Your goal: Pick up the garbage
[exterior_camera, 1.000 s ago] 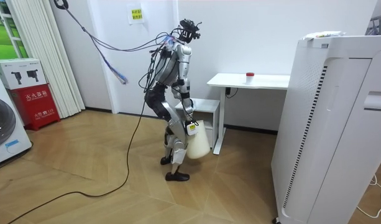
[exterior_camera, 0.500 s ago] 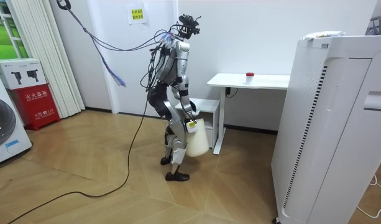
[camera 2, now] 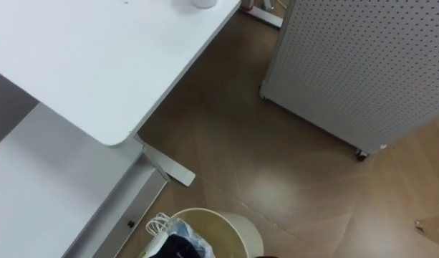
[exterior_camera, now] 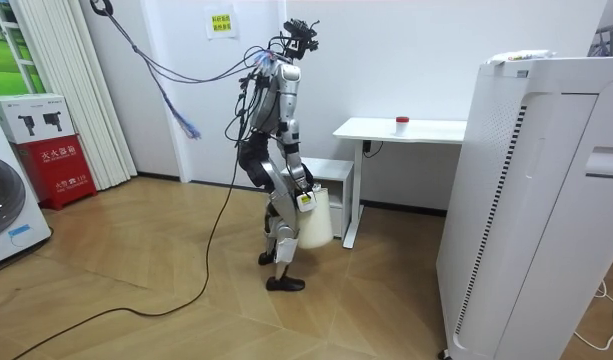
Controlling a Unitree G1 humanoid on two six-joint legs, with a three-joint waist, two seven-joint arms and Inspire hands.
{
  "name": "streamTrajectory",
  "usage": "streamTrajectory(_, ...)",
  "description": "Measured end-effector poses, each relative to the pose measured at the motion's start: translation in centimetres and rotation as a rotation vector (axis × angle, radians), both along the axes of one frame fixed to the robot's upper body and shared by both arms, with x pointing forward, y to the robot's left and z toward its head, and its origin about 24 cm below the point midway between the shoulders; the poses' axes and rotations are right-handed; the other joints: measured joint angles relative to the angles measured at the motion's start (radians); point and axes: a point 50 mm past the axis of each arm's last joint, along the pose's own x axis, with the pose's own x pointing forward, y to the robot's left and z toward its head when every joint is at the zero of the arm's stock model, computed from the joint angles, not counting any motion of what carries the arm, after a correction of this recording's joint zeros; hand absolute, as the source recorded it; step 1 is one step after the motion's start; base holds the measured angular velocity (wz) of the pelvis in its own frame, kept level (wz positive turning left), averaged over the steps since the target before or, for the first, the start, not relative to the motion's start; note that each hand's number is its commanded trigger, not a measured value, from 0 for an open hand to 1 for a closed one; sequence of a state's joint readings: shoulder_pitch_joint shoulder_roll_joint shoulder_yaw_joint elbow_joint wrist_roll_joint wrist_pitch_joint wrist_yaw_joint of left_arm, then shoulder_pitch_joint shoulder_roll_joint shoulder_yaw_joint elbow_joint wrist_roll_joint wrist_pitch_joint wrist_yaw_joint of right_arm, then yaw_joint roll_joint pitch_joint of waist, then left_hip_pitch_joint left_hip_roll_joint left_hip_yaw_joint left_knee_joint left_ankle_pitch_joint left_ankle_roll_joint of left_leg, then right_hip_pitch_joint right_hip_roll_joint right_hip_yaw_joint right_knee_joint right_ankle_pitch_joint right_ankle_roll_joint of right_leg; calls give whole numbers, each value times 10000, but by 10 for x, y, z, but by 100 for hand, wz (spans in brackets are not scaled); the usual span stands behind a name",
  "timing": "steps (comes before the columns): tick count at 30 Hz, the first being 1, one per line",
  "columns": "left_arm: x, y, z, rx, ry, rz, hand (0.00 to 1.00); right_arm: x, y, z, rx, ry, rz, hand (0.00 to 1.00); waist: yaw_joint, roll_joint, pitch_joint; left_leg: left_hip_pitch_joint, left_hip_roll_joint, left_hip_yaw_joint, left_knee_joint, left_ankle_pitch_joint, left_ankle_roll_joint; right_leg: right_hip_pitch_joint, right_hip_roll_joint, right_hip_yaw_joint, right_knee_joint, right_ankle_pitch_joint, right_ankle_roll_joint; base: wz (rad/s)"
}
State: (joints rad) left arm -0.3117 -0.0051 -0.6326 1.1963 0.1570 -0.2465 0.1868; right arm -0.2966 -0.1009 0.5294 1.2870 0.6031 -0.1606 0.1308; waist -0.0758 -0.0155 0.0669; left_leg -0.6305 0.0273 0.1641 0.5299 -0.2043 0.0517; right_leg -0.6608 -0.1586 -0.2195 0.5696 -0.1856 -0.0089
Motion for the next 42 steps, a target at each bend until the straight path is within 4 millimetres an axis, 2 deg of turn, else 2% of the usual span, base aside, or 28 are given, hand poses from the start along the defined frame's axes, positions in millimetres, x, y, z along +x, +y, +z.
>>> streamTrajectory(1, -4, -1, -2, -148, 304, -127, 0, -3, 0, -1, 73, 43, -37, 100, -9, 4, -41, 69, 17, 29, -11, 0, 1, 61, 22, 22, -34, 18, -6, -12)
streamTrajectory(4, -12, -2, -7, -297, 827, -477, 0, -8, 2, -4, 217, 190, -186, 100, 8, 2, -82, 264, 156, 81, -131, 4, -10, 333, 109, -3, -302, 148, -42, -10)
streamTrajectory(9, -16, -3, -9, -426, 1176, -751, 0, -9, 5, -5, 249, 211, -134, 100, 3, 2, -85, 297, 302, 215, -139, 14, -27, 405, 252, 3, -554, 337, -94, -13)
streamTrajectory(20, -14, 1, -7, -529, 1203, -964, 0, -10, 3, -5, 184, 277, -168, 100, 105, 13, -79, 476, 287, 219, -139, 13, -27, 545, 249, 41, -541, 337, -94, 0)
streamTrajectory(23, -14, 3, -7, -584, 1221, -829, 0, -14, -1, -8, 45, 461, -220, 100, 308, 83, -64, 901, 303, 225, -273, -26, -58, 975, 346, 94, -694, 325, -68, -1)
streamTrajectory(27, -10, 11, -3, -647, 828, -409, 0, -21, -10, -10, 44, 658, -422, 100, 320, 272, -75, 1253, 299, 235, -433, -25, -62, 1336, 365, -18, -883, 340, -50, 0)
streamTrajectory(28, -11, 11, -2, -826, 665, -339, 0, -22, -14, -10, 91, 624, -562, 100, 320, 337, -104, 1413, 272, 251, -517, -24, -62, 1468, 347, -2, -896, 340, -35, 0)
streamTrajectory(34, -7, 20, 11, -1172, -516, 133, 0, -38, -32, -14, -160, 895, -936, 100, 328, 415, -128, 2473, 112, 275, -1225, 61, -110, 2360, 338, 45, -1290, 285, 54, 0)
streamTrajectory(37, 0, 20, 25, -1289, -1488, -98, 0, -44, -41, -15, -489, 951, -707, 100, 299, 458, -175, 3024, 74, 274, -1635, 110, -156, 2877, 386, 7, -1628, 289, 93, 0)
streamTrajectory(39, 8, 18, 45, -1639, -2628, -162, 0, -50, -45, -16, -425, 967, -905, 100, 280, 460, -216, 3486, 14, 272, -1926, 160, -186, 3261, 398, -11, -1758, 279, 114, 0)
streamTrajectory(42, 13, 14, 64, -2293, -3769, 58, 0, -57, -48, -18, -353, 1058, -1263, 100, 240, 482, -258, 4112, -32, 269, -2235, 163, -191, 3860, 407, -27, -1993, 224, 198, 0)
